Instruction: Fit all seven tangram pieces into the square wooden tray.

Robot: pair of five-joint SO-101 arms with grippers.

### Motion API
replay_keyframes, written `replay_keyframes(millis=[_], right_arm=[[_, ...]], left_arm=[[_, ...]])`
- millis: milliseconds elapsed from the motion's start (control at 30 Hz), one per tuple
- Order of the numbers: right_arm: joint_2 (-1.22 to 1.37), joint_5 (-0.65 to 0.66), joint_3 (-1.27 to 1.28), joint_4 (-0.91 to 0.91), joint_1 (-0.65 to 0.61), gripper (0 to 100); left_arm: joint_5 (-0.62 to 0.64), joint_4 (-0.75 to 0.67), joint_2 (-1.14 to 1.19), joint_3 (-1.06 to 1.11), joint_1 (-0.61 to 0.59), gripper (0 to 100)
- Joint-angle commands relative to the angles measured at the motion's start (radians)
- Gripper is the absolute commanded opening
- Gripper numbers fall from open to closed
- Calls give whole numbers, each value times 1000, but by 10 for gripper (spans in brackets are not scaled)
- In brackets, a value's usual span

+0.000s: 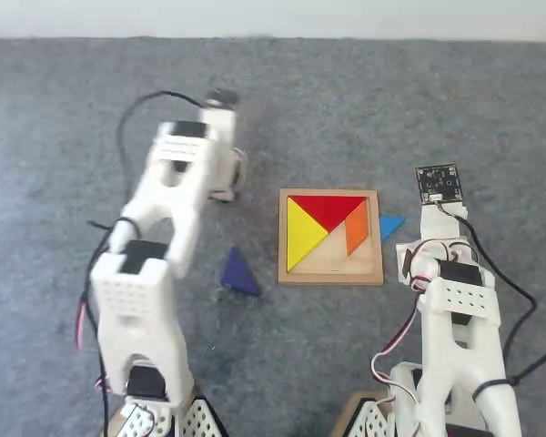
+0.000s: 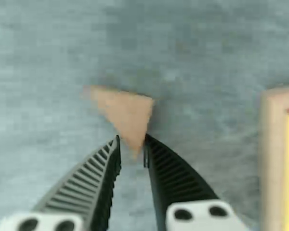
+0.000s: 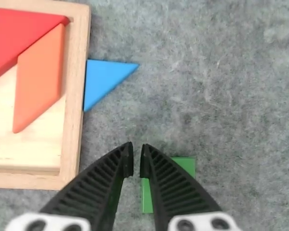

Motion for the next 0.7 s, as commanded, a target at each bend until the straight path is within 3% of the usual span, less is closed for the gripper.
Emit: replay_keyframes(millis=[0, 133, 533, 667], right_arm=[[-33, 14, -6, -10, -12, 45], [-33, 14, -6, -10, -12, 45], [-33, 14, -6, -10, -12, 45], [-33, 14, -6, -10, -12, 45]], left_arm=[[-34, -2, -138, -36, -54, 132], [-41, -2, -187, -36, -46, 212], [-72, -150, 72, -41, 55, 212], [-32, -37, 100, -127, 20, 179]])
